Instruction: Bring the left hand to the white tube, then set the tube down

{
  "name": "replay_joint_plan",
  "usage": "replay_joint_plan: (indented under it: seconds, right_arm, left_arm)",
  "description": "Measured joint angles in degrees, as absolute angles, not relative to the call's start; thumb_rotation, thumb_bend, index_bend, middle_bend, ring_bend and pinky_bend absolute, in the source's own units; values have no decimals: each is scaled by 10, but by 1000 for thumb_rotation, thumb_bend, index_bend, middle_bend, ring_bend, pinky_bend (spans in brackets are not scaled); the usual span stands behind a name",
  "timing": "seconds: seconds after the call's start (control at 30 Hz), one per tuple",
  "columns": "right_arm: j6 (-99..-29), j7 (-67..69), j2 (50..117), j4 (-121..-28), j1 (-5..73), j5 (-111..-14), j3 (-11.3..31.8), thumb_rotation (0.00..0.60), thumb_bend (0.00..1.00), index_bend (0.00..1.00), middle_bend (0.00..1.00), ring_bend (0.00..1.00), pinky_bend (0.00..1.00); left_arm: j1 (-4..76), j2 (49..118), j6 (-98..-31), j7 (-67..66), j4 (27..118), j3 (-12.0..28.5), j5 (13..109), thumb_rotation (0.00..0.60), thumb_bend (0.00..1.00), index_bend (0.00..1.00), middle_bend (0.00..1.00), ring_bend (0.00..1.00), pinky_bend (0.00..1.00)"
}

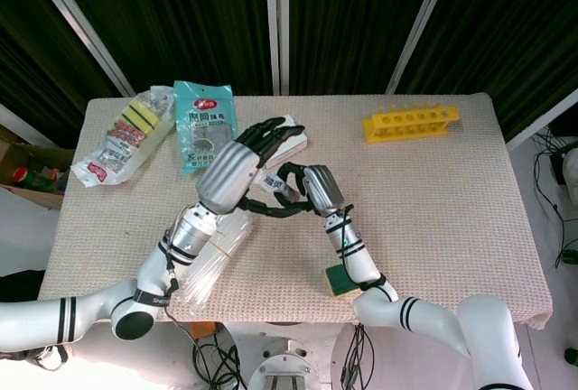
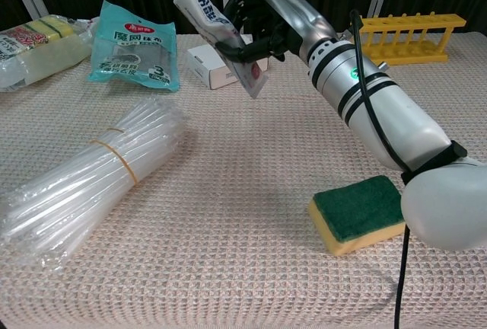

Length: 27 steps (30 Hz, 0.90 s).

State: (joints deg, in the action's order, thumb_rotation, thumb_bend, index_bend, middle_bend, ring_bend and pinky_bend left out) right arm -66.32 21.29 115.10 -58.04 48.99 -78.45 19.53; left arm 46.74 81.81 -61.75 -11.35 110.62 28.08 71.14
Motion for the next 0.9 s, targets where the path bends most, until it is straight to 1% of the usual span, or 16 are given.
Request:
replay_joint_plan:
  seconds: [0.03, 0.07, 0.2, 0.4, 0.7, 0.9]
  right_arm:
    - [-663, 212, 1152, -580, 490, -784, 195, 600, 506, 1000, 911, 806, 925]
    - [-663, 212, 1153, -579, 490, -784, 195, 600, 506, 1000, 911, 806, 925]
    - [-664, 213, 1156, -584, 490, -783, 197, 600, 507, 1000, 911, 806, 925]
    - [-666, 211, 1154, -601, 491, -785, 199, 600, 507, 1000, 911, 806, 925]
    - [-659, 205, 1145, -641, 486, -771, 206, 600, 508, 1000, 911, 806, 925]
    - [-658, 195, 1140, -652, 483, -769, 207, 600, 508, 1000, 911, 806, 925]
  left_arm:
    - [477, 829, -617, -117, 1098, 284, 706, 25, 0, 120, 193, 96, 179]
    - [485, 838, -617, -120, 1089, 286, 701, 0, 0, 121, 193, 96, 176]
    - [514, 872, -625, -136, 1047, 286, 698, 0, 0, 132, 193, 96, 164]
    - [537, 906, -641, -156, 989, 265, 715, 0, 0, 136, 193, 96, 161]
    - [558, 945, -656, -174, 930, 243, 729, 0, 0, 136, 193, 96, 159]
    - [570, 961, -650, -178, 898, 236, 716, 0, 0, 136, 193, 96, 159]
